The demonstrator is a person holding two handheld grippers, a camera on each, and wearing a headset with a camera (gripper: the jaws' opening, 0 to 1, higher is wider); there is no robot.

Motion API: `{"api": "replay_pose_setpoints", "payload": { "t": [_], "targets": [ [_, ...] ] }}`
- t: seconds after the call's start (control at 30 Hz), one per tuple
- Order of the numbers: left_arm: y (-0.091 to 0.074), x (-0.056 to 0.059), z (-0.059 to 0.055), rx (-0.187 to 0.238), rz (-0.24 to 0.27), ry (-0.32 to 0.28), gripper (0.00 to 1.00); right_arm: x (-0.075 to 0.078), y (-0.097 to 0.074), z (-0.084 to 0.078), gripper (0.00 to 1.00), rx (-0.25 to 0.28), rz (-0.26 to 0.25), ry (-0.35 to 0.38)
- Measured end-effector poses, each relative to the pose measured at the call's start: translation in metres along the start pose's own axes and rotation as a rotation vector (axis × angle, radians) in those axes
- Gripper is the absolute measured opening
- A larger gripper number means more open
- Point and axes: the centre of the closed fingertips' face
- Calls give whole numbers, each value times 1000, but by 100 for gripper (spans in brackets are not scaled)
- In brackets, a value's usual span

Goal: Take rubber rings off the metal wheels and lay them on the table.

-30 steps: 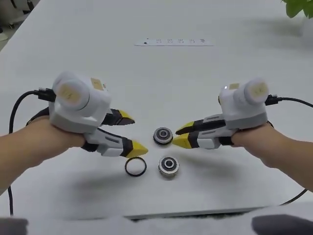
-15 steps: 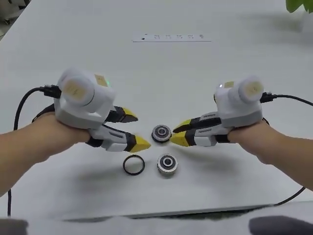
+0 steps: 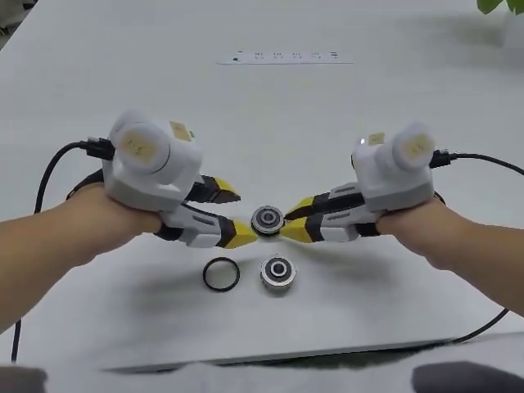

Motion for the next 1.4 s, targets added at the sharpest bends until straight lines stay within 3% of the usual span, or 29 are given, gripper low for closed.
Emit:
{"api": "replay_pose_setpoints", "payload": {
  "t": [1.13,1.4],
  "targets": [
    [23,5,12,-12,-28,44,23,0,0,0,12,5,2,-6],
    [25,4,12,-13,-12,56,15,0,0,0,12,7,2,-3]
  ]
}}
Point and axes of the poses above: the centre of the closed fingertips' face, and the gripper's own axes: y roughly forward along the fingers, x roughly to its right, z roughly out of its top, and after that the axes turned 8 degrees about -x, right-handed
